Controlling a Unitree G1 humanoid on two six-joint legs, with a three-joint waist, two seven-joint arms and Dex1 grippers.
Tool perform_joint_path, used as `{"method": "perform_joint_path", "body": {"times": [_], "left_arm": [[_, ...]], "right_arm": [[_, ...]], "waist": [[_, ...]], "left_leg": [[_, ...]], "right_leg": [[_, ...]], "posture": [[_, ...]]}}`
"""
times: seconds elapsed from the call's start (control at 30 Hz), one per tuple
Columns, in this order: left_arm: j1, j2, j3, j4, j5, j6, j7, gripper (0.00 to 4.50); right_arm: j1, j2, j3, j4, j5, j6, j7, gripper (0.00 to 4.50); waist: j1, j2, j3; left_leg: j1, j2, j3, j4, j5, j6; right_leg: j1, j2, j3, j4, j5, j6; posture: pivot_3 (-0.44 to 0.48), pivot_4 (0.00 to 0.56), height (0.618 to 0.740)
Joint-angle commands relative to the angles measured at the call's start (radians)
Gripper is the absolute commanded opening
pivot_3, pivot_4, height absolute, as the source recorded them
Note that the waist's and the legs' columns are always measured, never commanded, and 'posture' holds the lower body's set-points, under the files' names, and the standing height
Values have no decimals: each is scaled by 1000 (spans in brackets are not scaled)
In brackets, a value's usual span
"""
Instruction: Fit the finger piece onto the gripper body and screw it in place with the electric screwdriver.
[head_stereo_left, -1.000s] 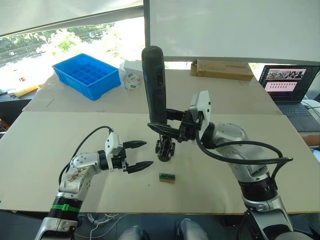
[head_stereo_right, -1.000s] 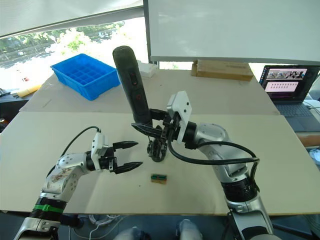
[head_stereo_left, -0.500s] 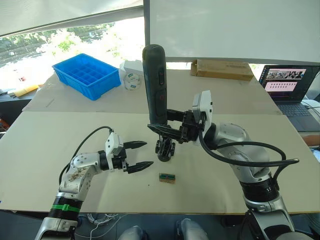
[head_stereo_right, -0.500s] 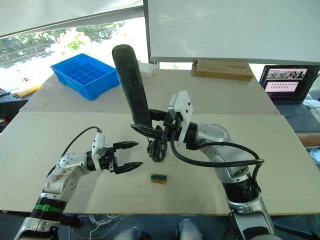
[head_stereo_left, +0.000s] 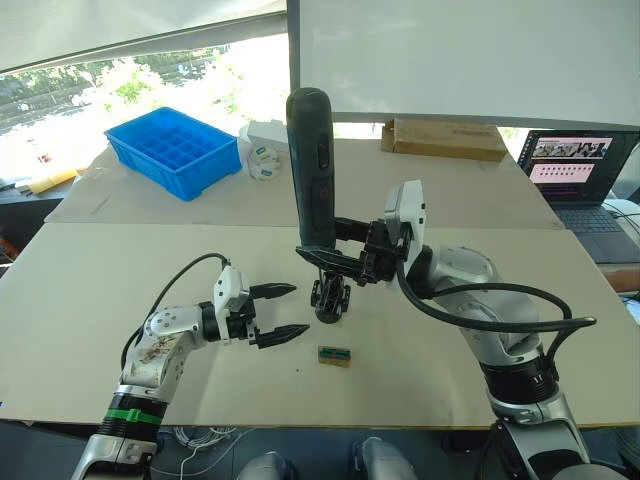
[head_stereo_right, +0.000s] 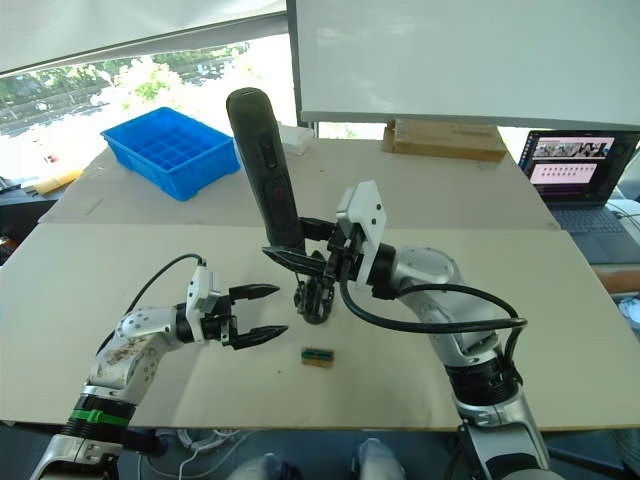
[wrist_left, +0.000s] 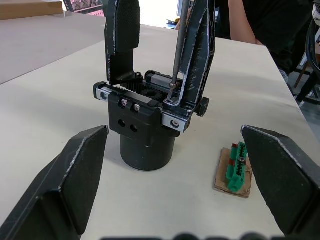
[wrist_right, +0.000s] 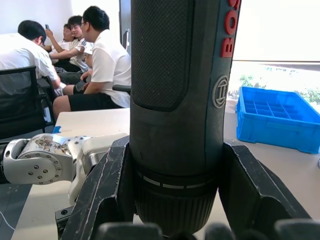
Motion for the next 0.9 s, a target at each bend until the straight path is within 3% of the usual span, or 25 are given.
{"method": "perform_joint_path", "body": {"times": [0.03, 0.9], "left_arm": [[-1, -4, 0, -29, -1, -13, 4, 4500], [8, -8, 0, -21, 5, -25, 2, 4500]], "right_arm": [[-16, -6, -29, -42, 9, -9, 7, 1911], [-7, 5, -12, -21, -14, -17, 3, 1911]], "waist": [[0, 0, 0], [0, 0, 0]], "left_leg": [[0, 0, 0, 0, 0, 0], [0, 0, 0, 0, 0, 0]], "right_leg": [[0, 0, 0, 0, 0, 0], [0, 0, 0, 0, 0, 0]], "posture": [[0, 150, 740], [0, 150, 740]]}}
